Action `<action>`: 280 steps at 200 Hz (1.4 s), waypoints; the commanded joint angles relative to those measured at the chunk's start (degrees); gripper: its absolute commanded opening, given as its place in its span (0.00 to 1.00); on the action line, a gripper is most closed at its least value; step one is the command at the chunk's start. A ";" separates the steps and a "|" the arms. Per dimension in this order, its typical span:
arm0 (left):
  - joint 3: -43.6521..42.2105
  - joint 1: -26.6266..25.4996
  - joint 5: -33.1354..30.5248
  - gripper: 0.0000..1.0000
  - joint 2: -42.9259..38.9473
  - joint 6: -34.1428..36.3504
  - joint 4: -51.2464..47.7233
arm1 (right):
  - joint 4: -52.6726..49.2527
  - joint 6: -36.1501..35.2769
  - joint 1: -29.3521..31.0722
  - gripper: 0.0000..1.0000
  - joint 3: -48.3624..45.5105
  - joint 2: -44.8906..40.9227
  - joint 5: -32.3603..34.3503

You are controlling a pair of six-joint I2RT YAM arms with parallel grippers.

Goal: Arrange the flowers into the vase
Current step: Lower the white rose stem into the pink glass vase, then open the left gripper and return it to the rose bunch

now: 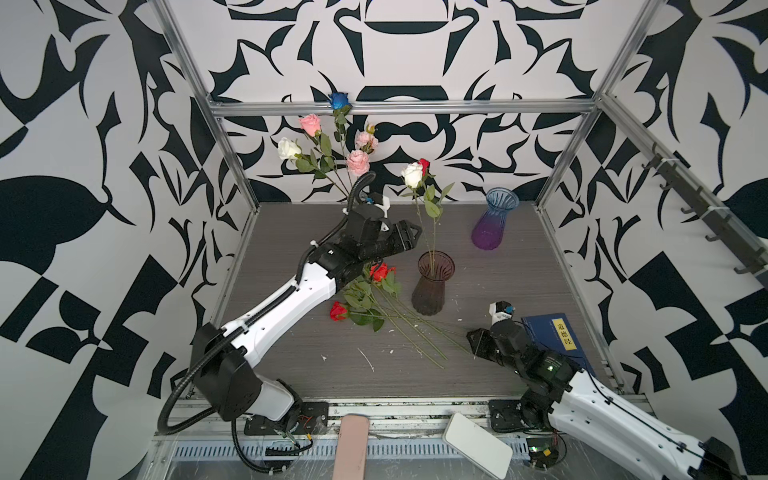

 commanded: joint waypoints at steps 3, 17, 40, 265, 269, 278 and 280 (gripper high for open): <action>-6.34 1.18 -2.18 0.67 -5.91 0.34 0.14 | -0.58 -0.57 -0.24 0.26 0.30 -0.64 1.41; -9.63 1.52 -3.36 0.67 -8.79 -0.16 -0.02 | -0.46 -0.67 -0.29 0.26 0.20 -0.46 1.26; -13.14 2.77 -4.29 0.67 -11.31 -2.01 -2.71 | 0.14 -0.67 -0.24 0.26 -0.03 0.14 0.94; -5.48 13.36 14.48 0.20 22.87 -13.07 -13.22 | 13.21 -7.13 -0.24 0.30 8.02 28.71 -7.97; -4.99 13.36 14.26 0.20 23.21 -12.89 -13.93 | 13.08 -7.17 -0.23 0.30 8.01 28.50 -7.71; -4.04 13.40 13.57 0.20 23.87 -12.53 -15.41 | 12.67 -7.16 -0.29 0.30 7.86 28.00 -7.31; -3.79 13.39 13.44 0.20 24.01 -12.44 -15.83 | 12.59 -7.13 -0.27 0.30 7.79 27.84 -7.19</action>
